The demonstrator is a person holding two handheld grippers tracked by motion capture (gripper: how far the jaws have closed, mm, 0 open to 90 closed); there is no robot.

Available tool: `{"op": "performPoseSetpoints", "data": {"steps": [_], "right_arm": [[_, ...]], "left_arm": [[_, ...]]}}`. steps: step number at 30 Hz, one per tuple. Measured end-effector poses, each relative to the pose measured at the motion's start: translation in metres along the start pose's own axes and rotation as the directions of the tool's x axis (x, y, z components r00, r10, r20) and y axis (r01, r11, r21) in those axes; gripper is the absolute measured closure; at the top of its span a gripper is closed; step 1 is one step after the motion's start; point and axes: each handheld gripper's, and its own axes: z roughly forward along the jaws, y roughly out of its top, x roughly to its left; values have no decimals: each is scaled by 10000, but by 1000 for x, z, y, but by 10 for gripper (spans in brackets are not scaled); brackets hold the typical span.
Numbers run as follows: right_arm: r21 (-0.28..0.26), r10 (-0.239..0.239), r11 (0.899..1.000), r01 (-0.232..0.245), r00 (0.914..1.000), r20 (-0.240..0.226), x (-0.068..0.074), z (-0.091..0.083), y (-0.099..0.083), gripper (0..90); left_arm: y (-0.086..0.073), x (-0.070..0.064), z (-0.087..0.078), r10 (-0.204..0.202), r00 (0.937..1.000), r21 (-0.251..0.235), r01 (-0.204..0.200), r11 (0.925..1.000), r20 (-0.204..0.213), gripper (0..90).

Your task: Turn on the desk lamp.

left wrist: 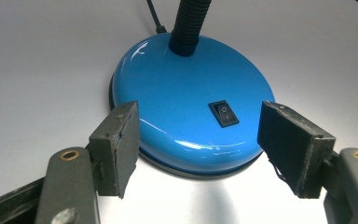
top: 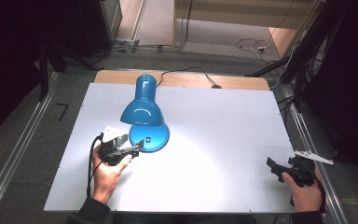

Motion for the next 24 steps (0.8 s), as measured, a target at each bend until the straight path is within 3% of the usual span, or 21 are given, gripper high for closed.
{"op": "performPoseSetpoints", "data": {"steps": [24], "right_arm": [[5, 67, 10000, -67, 10000, 23, 0, -1, 0, 94]], "left_arm": [[-9, 9, -21, -244, 9995, -46, 243, 9997, -208, 296]]}}
